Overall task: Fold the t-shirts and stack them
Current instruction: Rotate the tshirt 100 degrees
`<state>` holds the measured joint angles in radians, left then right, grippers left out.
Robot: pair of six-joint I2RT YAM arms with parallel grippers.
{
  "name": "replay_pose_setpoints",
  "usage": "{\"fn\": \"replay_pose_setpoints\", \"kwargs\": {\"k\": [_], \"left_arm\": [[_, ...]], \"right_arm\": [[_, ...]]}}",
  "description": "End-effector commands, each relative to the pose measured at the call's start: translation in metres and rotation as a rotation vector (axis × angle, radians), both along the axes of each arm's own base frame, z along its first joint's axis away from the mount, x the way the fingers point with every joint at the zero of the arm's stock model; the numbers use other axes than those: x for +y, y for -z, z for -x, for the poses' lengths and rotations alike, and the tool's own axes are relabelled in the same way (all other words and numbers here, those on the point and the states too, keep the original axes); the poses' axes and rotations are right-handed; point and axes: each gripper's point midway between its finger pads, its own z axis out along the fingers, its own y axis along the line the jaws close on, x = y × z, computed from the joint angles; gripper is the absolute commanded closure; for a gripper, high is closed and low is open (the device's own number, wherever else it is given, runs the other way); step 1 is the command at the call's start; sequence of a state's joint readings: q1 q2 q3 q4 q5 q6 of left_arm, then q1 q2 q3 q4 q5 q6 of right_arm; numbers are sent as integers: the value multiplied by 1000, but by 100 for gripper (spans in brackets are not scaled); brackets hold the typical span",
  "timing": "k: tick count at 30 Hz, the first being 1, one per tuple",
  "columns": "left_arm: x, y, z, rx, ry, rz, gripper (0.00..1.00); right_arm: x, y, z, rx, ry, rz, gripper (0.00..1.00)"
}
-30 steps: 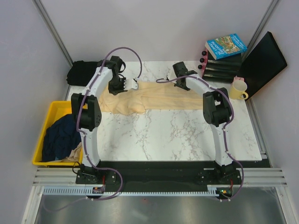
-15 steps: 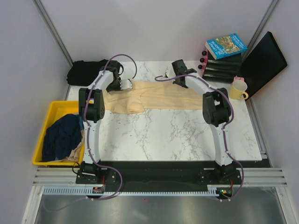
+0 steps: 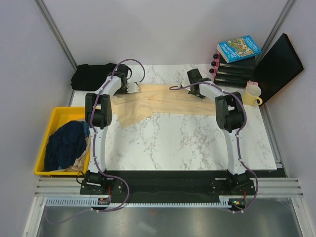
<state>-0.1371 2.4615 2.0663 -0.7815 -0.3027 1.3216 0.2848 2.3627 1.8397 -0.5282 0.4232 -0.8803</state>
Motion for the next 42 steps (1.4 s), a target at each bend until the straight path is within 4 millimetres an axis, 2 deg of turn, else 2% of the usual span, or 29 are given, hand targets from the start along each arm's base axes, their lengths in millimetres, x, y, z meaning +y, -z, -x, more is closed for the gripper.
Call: {"fn": "replay_pose_setpoints", "kwargs": {"k": [1, 2, 4, 5, 6, 7, 8, 12, 16, 21, 25, 28, 30, 31, 32, 33, 34, 38, 39, 40, 42], "left_arm": [[17, 10, -10, -20, -3, -62, 98], [15, 9, -13, -29, 1, -57, 98], [12, 6, -17, -46, 13, -54, 98], [11, 3, -22, -65, 17, -53, 98], [9, 2, -24, -71, 25, -52, 98], [6, 2, -26, -79, 35, -43, 98], [2, -2, -30, -99, 42, -37, 98], [-22, -14, -50, -198, 92, 20, 98], [-54, -16, -59, -245, 182, 60, 98], [-107, -9, -65, -296, 345, 65, 98], [-148, -3, -73, -335, 470, 39, 98], [-166, -2, -84, -369, 509, 26, 98], [-171, -2, -95, -395, 522, 6, 98], [-170, -12, -104, -433, 512, -27, 98], [-168, -3, -109, -432, 517, -55, 98], [-165, -5, -113, -447, 504, -77, 98], [-167, -18, -121, -483, 495, -76, 98], [-173, -24, -133, -554, 494, -94, 98], [-174, -20, -134, -560, 489, -105, 98], [-181, -31, -138, -596, 489, -103, 98], [-183, -33, -139, -615, 469, -100, 98]], "right_arm": [[-35, 28, 28, 118, 55, 30, 100], [-37, 20, 29, 110, 52, 31, 100], [-39, 23, 41, 144, 34, 38, 100], [-38, 14, 44, 140, 18, 33, 100], [-39, 17, 54, 175, -10, 39, 100], [-35, 19, 63, 211, -40, 15, 100], [-32, 10, 67, 216, -63, 2, 100], [-18, 7, 99, 322, -169, -27, 100], [7, 3, 120, 389, -273, -49, 100], [51, -7, 141, 426, -395, -112, 100], [73, -20, 164, 457, -469, -148, 100], [86, -26, 178, 461, -524, -156, 100], [92, -28, 185, 466, -540, -160, 100], [96, -31, 188, 463, -551, -161, 100], [96, -31, 191, 464, -552, -161, 100], [96, -31, 194, 470, -545, -161, 100], [96, -33, 196, 469, -546, -163, 100], [94, -35, 210, 482, -556, -158, 100], [95, -36, 214, 492, -564, -152, 100], [101, -39, 220, 499, -586, -170, 100], [103, -43, 225, 511, -597, -171, 100]]}}
